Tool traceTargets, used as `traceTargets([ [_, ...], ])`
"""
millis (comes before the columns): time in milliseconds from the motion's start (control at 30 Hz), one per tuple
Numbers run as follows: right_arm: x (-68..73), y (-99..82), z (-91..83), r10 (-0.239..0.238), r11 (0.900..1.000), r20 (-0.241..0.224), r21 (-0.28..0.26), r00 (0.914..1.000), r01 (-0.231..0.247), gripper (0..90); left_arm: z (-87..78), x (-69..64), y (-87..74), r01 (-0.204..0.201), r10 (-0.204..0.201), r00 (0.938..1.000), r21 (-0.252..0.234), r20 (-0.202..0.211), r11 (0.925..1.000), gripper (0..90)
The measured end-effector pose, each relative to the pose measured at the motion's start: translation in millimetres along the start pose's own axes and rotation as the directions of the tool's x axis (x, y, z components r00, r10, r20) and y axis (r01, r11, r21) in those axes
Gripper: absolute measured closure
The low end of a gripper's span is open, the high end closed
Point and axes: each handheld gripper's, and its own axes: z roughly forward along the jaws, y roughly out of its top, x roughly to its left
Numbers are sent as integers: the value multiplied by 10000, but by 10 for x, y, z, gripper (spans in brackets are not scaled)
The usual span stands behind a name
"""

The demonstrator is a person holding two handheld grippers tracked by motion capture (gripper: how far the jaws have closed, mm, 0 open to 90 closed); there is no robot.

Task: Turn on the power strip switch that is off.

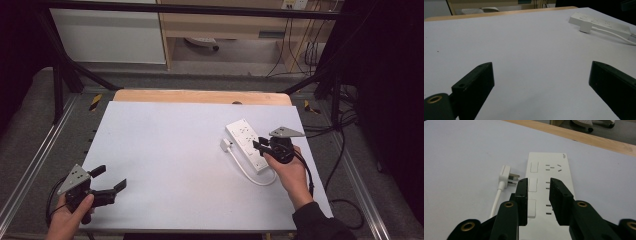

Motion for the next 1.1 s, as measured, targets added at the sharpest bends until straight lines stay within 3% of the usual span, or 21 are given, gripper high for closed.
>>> traceTargets([
  [367, 18, -34, 110, -95, 9999, 81, 115, 9999, 94, 801, 3, -7, -2, -37, 37, 10000, 18, 13, 10000, 67],
  [700, 2, -80, 235, -16, 9985, 125, 551, 9999, 9, 884, 3, -6, -2, -56, 56, 10000, 18, 3, 10000, 67],
  [1100, 9, -192, 328, 331, 9959, 51, 843, 9994, -334, 900, 4, -6, -3, -74, 74, 10000, 21, -10, 10000, 67],
])
